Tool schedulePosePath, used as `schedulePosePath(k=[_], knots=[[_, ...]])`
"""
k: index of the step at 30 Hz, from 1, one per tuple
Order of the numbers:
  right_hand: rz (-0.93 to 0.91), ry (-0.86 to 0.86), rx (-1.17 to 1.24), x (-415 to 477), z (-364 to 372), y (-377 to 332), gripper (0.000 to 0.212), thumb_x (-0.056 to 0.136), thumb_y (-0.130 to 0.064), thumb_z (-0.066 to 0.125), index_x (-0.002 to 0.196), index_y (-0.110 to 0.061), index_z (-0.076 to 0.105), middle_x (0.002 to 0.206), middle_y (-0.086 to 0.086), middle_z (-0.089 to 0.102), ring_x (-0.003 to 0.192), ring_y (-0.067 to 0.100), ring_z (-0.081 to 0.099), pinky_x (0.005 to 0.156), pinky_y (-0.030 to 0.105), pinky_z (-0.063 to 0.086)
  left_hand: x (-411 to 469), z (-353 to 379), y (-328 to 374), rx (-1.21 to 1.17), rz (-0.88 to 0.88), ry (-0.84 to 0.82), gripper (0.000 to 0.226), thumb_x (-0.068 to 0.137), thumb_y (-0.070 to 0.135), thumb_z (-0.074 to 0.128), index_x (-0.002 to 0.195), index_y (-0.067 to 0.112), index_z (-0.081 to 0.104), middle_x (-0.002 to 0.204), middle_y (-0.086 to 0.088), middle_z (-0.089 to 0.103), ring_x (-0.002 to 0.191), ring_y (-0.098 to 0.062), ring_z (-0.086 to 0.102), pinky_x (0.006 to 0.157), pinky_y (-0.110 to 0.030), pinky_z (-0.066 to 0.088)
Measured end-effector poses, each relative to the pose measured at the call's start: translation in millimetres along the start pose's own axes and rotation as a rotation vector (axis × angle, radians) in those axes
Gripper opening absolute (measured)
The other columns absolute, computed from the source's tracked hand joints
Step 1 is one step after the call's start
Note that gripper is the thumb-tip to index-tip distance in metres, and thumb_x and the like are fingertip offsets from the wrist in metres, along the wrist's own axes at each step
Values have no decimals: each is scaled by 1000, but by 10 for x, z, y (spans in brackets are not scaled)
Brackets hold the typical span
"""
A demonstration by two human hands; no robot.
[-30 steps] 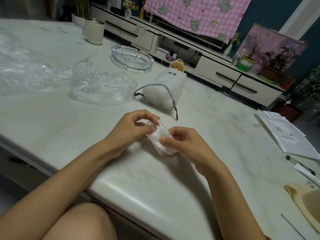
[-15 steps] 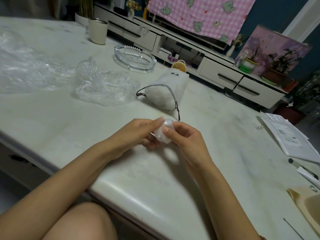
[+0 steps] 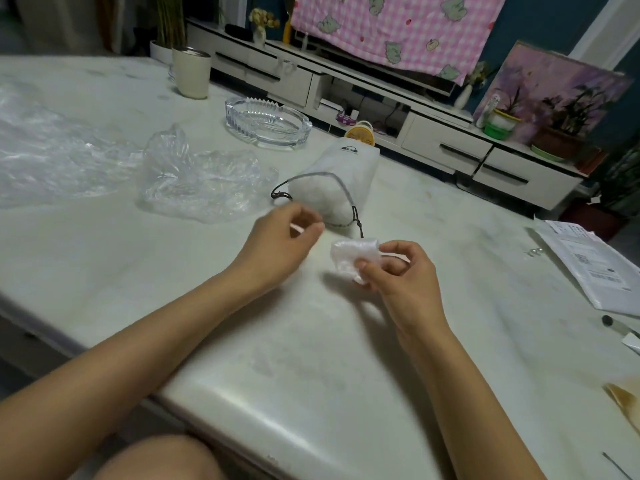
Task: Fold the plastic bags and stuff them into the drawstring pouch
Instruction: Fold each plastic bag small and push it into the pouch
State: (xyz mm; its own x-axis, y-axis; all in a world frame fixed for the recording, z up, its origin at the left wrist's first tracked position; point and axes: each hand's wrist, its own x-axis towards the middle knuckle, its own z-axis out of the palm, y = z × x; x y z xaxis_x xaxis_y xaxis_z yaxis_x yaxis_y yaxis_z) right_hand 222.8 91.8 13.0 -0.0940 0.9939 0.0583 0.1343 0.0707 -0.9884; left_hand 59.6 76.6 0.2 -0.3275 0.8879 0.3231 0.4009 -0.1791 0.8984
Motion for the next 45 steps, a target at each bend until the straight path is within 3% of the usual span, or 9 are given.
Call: schedulePosePath(k=[5,9,14,21,27,30,36,41,45], knots=[[-38,-11,-57,96,4,48,23,78,5,68,85,-16,62,77,6,64,64,13,57,61,22,49,615,37,-125,545,240,223,36,91,11,54,127,9,53,123,-16,48,110,-30,46,92,-35,36],[-72,-58,-108,70,26,73,14,78,-3,70,79,-16,65,75,-1,66,65,10,57,57,18,46,783,149,-270,675,282,225,25,94,11,49,116,6,60,115,-16,56,108,-34,47,86,-35,30],[-226,-5,-121,156,47,37,21,76,-3,73,74,-21,63,67,-12,63,59,1,54,59,14,45,751,207,-195,479,387,196,17,83,18,58,83,3,64,92,-14,62,89,-32,56,78,-36,38],[-625,302,-493,243,48,143,16,72,-11,74,73,-23,62,81,-10,53,80,10,47,71,8,35,347,359,119,-21,312,-54,24,82,14,71,69,25,54,107,1,66,117,-4,51,94,-3,31],[-698,478,-560,268,-90,147,18,72,-9,74,78,-16,58,121,7,55,110,11,42,92,33,42,183,445,265,-291,216,-205,18,74,24,65,62,19,53,106,11,67,121,-2,52,106,-29,38],[-685,474,-516,301,-169,122,26,72,-4,67,87,-15,50,102,5,61,94,20,56,80,35,49,114,499,295,-381,202,-259,17,73,22,65,62,17,53,107,8,67,121,-5,52,107,-30,38],[-390,546,-579,398,-293,123,39,69,8,59,88,-19,38,87,0,52,71,14,44,53,24,24,-36,697,308,-183,357,-325,26,85,15,66,67,25,50,117,9,62,131,1,36,98,-6,32],[-283,274,-481,485,-437,45,24,79,-1,60,91,-19,49,103,5,58,78,10,49,62,8,36,46,781,122,210,609,-224,35,86,21,57,117,6,61,108,-5,68,132,-25,42,104,-41,38],[-363,210,-507,339,-383,24,30,79,-5,62,103,-21,53,109,-3,55,101,15,50,86,21,40,238,724,80,426,529,-207,30,90,13,54,117,4,61,131,-9,57,139,-29,31,109,-46,26]])
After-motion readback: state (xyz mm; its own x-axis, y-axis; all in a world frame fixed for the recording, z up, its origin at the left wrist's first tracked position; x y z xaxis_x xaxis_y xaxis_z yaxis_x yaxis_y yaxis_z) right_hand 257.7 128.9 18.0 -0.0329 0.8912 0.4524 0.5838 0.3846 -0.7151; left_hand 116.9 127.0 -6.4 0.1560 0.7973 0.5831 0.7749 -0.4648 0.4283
